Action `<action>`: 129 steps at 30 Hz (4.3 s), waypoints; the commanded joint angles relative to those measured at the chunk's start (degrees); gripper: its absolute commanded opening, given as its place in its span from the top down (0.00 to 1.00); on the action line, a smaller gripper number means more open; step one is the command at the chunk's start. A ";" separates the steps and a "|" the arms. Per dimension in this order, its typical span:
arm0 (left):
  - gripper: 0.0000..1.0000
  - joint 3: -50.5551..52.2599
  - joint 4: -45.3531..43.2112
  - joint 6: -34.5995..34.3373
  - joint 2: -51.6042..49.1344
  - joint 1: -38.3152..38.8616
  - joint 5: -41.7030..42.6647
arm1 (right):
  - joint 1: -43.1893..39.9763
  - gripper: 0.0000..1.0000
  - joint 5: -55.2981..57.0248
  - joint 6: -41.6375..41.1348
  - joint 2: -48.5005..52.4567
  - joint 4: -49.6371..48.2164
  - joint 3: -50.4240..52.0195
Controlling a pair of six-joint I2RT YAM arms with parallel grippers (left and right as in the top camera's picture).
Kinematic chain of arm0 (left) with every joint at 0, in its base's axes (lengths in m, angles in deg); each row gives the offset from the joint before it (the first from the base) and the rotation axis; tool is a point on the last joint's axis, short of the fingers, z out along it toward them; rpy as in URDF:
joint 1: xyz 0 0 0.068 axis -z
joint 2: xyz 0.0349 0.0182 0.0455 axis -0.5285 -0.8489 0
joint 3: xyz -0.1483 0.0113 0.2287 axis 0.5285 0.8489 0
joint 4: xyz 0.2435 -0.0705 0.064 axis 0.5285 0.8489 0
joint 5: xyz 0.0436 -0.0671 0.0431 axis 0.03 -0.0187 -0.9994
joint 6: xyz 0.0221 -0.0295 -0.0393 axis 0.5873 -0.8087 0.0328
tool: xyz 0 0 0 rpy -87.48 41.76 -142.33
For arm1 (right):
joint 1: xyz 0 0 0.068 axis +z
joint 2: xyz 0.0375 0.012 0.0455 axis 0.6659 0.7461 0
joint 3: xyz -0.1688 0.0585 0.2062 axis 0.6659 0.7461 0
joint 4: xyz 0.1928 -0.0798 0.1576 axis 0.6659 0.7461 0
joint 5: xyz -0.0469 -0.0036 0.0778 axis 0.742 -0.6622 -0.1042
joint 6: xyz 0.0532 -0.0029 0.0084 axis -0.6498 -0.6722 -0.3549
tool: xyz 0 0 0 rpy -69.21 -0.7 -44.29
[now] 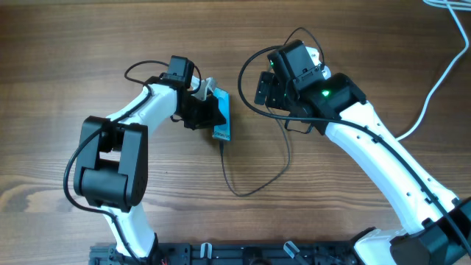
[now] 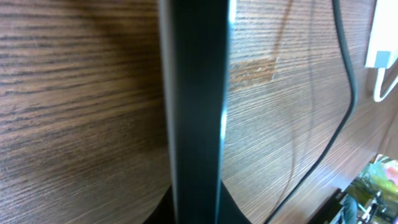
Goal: Plug charger to phone and switch on socket
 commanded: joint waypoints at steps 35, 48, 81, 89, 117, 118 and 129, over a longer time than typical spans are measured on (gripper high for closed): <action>0.00 3.17 5.64 1.25 52.89 -3.04 -25.27 | -41.75 0.00 -15.56 14.03 15.87 -6.78 2.91; 0.00 3.19 5.81 1.25 52.02 -3.04 -25.27 | -40.92 0.00 -16.06 19.08 16.11 -3.23 -9.11; 0.00 3.19 5.81 1.25 52.02 -3.04 -25.27 | -40.00 0.00 -25.83 16.83 32.89 -10.16 -4.55; 0.00 3.19 5.81 1.25 52.02 -3.04 -25.27 | -39.87 0.00 -23.45 15.32 32.89 -12.63 -1.46; 0.00 3.19 5.81 1.25 52.00 -3.04 -25.27 | -39.87 0.00 -17.40 15.56 32.89 -10.58 -1.36; 0.00 3.19 5.81 1.25 52.02 -3.04 -25.27 | -39.80 0.00 -17.42 15.67 32.89 -10.49 -1.36; 0.00 3.19 5.81 1.25 52.02 -3.04 -25.27 | -38.10 0.00 -18.05 13.46 32.89 -13.20 -1.36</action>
